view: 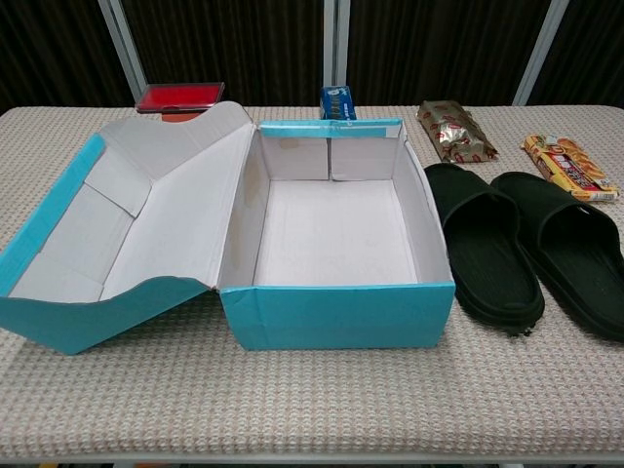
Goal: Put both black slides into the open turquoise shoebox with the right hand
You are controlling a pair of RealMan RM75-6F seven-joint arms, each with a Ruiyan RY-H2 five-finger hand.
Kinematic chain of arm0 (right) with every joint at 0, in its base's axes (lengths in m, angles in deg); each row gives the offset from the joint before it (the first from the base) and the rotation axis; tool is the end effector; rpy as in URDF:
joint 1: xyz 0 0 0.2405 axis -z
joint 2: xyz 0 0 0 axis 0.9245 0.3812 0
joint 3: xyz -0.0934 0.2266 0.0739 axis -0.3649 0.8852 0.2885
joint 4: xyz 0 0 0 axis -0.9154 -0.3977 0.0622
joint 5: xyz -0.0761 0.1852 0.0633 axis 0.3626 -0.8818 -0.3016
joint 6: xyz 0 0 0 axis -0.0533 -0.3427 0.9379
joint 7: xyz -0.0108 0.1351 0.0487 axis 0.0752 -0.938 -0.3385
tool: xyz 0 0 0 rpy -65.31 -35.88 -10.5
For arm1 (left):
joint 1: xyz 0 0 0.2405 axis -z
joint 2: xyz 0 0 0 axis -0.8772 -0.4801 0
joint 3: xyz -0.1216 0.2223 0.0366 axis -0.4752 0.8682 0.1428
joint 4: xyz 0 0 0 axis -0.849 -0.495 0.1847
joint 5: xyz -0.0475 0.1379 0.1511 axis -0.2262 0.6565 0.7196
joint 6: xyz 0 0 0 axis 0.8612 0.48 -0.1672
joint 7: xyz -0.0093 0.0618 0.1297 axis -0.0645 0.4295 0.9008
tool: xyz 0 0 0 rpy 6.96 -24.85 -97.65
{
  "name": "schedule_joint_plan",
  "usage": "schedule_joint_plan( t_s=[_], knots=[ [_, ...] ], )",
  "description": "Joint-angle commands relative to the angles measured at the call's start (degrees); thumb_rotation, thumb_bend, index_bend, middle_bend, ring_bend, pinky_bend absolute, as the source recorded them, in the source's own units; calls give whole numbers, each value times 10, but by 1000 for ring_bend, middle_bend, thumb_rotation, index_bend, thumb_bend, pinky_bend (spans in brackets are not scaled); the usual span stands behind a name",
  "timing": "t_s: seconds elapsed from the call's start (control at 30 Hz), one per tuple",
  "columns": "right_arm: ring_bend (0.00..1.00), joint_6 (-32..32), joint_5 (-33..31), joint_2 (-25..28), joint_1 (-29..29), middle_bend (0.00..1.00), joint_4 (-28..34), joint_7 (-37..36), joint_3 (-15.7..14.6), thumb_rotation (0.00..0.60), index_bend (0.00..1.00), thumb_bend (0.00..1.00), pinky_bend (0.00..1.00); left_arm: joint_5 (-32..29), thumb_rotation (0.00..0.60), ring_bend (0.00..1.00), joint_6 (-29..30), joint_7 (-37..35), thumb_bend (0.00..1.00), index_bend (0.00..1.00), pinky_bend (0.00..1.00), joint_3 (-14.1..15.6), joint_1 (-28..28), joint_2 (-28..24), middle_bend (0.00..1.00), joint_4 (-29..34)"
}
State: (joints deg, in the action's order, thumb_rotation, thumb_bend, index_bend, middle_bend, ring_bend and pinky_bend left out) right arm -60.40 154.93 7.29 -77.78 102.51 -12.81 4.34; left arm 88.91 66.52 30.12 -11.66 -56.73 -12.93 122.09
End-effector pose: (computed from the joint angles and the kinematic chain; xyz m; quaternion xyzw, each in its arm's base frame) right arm -0.2677 -0.2213 0.1346 0.6338 -0.3503 0.3362 0.6022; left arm -0.3337 0.1741 0.1426 -0.5923 -0.4061 -0.3995 0.5698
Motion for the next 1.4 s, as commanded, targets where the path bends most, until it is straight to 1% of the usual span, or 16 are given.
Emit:
schedule_joint_plan(
  t_s=[0.03,0.13,0.2,0.23,0.33,0.4,0.53,0.73,0.87,0.93,1.07,1.27,1.33,1.4],
  knots=[
    [0,117,-93,23,-77,47,49,33,38,600,0,28,0,-2,600,123,-7,-4,34,112,171,3,1,-3,193,6],
    [0,191,-182,16,-139,43,53,53,69,600,0,28,0,-1,600,123,-10,-14,34,112,172,5,1,-9,193,10],
    [0,233,-244,7,-178,43,40,64,84,600,0,29,0,-3,600,123,-14,-27,34,112,172,5,2,-12,194,9],
    [0,261,-285,0,-205,43,28,68,94,600,0,30,0,-3,600,123,-21,-41,34,112,171,6,4,-15,193,8],
    [0,332,-377,-17,-266,46,-5,49,113,600,0,34,0,-4,600,123,-43,-83,36,113,172,10,12,-26,193,8],
    [0,366,-417,-22,-302,51,-28,51,113,600,0,36,0,-3,600,123,-49,-92,37,116,171,10,15,-30,193,3],
    [0,384,-473,-50,-377,76,-83,85,91,600,0,38,0,1,600,123,-48,-100,38,133,174,5,21,-25,200,-12],
    [0,424,-562,-97,-461,88,-176,108,46,600,0,38,0,-6,600,123,-49,-103,38,141,176,1,23,-14,205,-21],
    [0,441,-605,-111,-501,90,-206,119,15,600,0,39,0,-9,600,123,-50,-104,39,141,177,-1,24,-18,205,-13],
    [0,445,-623,-112,-516,91,-209,121,0,600,0,39,0,-11,600,123,-53,-104,39,141,176,-2,26,-22,205,-8],
    [0,438,-646,-100,-539,91,-198,119,-19,600,0,38,0,-16,600,123,-60,-119,38,141,176,-6,29,-33,205,3],
    [0,422,-661,-58,-561,91,-146,117,-39,600,0,38,0,-16,600,123,-65,-136,39,141,177,-6,33,-44,205,10],
    [0,428,-669,-50,-567,90,-136,115,-48,600,0,37,0,-16,600,123,-65,-138,39,141,177,-6,33,-44,205,10],
    [0,449,-679,-45,-574,86,-133,109,-60,600,0,36,0,-15,600,123,-65,-139,39,141,176,-5,33,-45,205,10]
  ],
)
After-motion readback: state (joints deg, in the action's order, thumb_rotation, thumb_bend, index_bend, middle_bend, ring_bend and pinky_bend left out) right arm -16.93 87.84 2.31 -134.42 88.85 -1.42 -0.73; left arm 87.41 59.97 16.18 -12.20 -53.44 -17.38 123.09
